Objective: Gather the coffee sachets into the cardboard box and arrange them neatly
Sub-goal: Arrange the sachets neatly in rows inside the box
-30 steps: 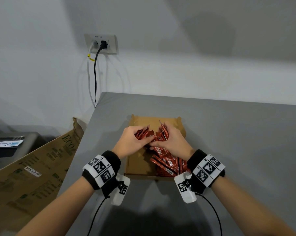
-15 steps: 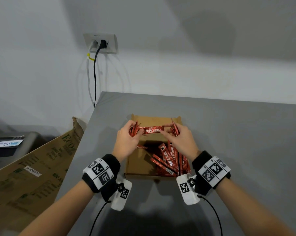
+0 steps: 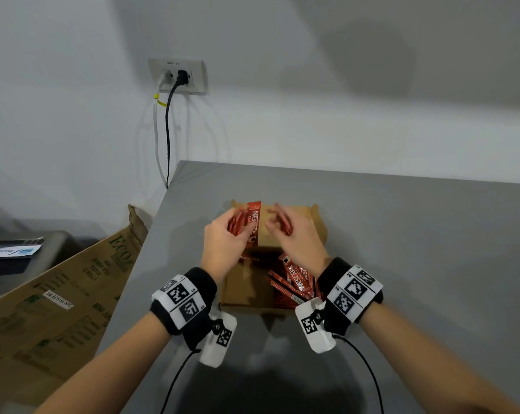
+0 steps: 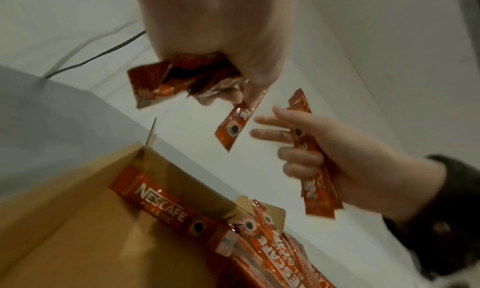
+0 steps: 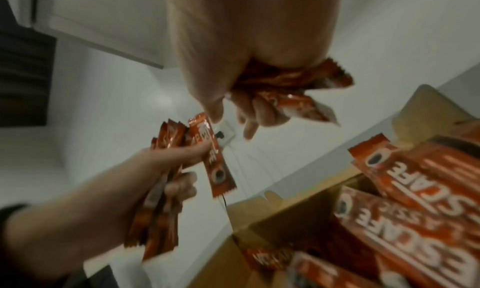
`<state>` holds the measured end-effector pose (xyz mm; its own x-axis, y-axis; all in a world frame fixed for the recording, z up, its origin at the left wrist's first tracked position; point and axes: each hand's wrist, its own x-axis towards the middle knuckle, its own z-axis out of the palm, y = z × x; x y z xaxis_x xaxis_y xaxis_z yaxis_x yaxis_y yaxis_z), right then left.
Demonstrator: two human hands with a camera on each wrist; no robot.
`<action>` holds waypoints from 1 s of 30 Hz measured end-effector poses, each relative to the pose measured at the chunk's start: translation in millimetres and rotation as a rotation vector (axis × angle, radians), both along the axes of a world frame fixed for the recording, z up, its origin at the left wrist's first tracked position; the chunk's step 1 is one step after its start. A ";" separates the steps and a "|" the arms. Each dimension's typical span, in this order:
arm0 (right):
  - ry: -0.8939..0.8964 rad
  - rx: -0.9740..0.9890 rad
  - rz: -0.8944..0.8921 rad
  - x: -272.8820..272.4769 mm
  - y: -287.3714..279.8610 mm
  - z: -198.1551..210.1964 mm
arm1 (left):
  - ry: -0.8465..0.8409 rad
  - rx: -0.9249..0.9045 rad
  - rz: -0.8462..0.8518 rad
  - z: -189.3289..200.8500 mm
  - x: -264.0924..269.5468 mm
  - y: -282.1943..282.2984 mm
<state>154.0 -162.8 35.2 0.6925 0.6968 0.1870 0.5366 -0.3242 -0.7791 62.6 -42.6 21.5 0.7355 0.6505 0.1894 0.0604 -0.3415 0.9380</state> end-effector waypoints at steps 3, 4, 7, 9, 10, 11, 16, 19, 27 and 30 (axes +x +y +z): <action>-0.042 -0.085 0.080 -9.2 3.7 -6.9 | -0.037 -0.171 -0.045 1.9 -0.7 -3.7; -0.035 -0.073 0.055 -8.5 5.8 -8.1 | -0.030 -0.175 -0.056 0.8 -1.5 -4.4; 0.017 -0.097 0.035 -2.4 10.9 -12.2 | -0.004 -0.135 -0.056 -6.0 -3.6 0.6; -0.066 -0.255 0.085 -0.1 13.8 -13.8 | -0.006 -0.084 -0.025 -11.5 -4.5 14.7; -0.138 -0.345 0.110 0.7 15.8 -14.3 | 0.022 -0.041 -0.036 -12.9 -5.2 22.4; -0.205 -0.431 0.135 1.1 18.4 -14.7 | 0.078 0.024 -0.069 -14.5 -6.5 29.3; -0.384 -0.695 0.268 0.7 32.8 -13.0 | 0.419 0.497 -0.271 -25.0 -16.5 44.7; -0.466 -0.774 0.332 -0.8 39.3 -10.0 | 0.464 0.578 -0.294 -27.9 -17.5 42.1; -0.560 -0.815 0.370 -1.7 44.5 -14.7 | 0.558 0.629 -0.208 -39.8 -11.6 38.3; -0.520 -0.820 0.359 0.3 41.5 -15.1 | 0.540 0.668 -0.189 -42.7 -10.8 35.5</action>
